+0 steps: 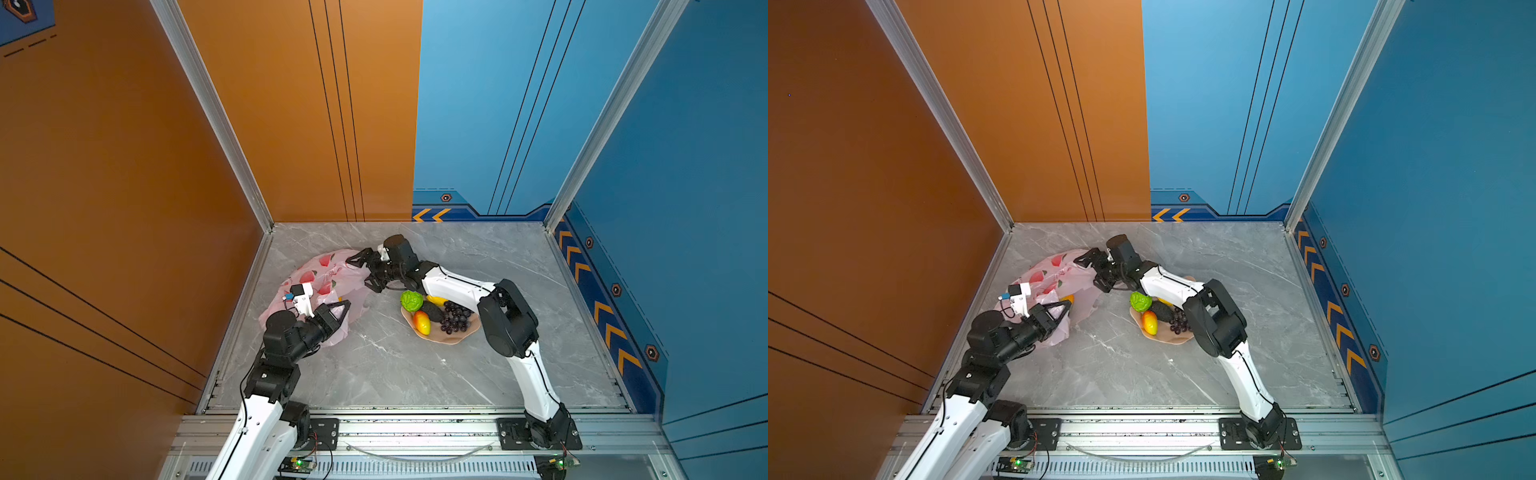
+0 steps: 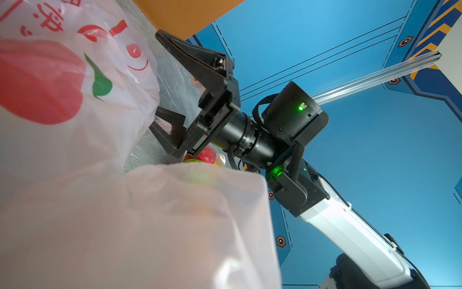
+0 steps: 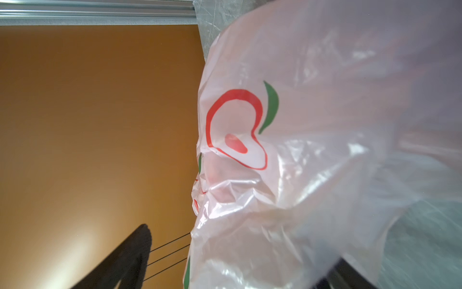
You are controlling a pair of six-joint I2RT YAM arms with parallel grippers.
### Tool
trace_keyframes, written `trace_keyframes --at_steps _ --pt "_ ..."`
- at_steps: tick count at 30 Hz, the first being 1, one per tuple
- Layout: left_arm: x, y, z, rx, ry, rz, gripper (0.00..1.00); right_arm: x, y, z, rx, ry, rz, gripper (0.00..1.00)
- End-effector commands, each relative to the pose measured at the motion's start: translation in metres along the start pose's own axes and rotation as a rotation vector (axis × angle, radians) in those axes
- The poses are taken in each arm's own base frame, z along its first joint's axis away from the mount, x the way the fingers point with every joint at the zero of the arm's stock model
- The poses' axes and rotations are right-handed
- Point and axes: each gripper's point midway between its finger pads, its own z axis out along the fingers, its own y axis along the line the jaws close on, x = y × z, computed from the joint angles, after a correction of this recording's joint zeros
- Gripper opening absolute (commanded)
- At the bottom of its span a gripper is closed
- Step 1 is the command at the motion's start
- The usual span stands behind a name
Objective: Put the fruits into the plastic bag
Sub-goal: 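Withdraw the right gripper from the bag and lift it away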
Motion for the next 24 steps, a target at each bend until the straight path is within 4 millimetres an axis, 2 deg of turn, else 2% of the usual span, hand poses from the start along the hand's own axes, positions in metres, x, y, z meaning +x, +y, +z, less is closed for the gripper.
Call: trace_keyframes --at_steps 1,2,7,9,11,13,17,19,20,24 --pt "-0.004 -0.013 -0.004 0.03 -0.004 0.019 0.0 -0.015 0.016 0.006 -0.071 -0.059 0.008 0.78" --pt "-0.005 -0.013 -0.004 0.03 -0.004 0.02 0.0 -0.019 0.019 0.005 -0.086 -0.073 0.008 0.71" --pt "-0.009 -0.014 -0.005 0.026 -0.012 0.025 0.0 -0.041 0.03 -0.016 -0.088 -0.167 -0.061 0.21" --pt "-0.011 -0.014 -0.005 0.026 -0.016 0.024 0.0 -0.044 0.037 -0.026 -0.083 -0.191 -0.098 0.09" --pt "-0.013 -0.014 -0.005 0.029 -0.019 0.025 0.0 -0.064 0.044 -0.045 -0.081 -0.235 -0.125 0.05" --pt "-0.014 -0.014 -0.004 0.032 -0.017 0.023 0.0 -0.072 0.053 -0.058 -0.08 -0.255 -0.156 0.05" --pt "-0.017 -0.019 -0.002 0.05 -0.016 0.025 0.0 -0.08 0.064 -0.081 -0.07 -0.284 -0.211 0.04" --pt "-0.018 -0.021 -0.001 0.054 -0.016 0.031 0.0 -0.084 0.06 -0.086 -0.042 -0.294 -0.24 0.04" --pt "-0.018 -0.021 -0.001 0.051 -0.017 0.031 0.0 -0.082 0.071 -0.095 -0.053 -0.299 -0.258 0.04" --pt "-0.017 -0.018 0.001 0.045 -0.01 0.028 0.0 -0.083 0.071 -0.098 -0.064 -0.28 -0.268 0.05"
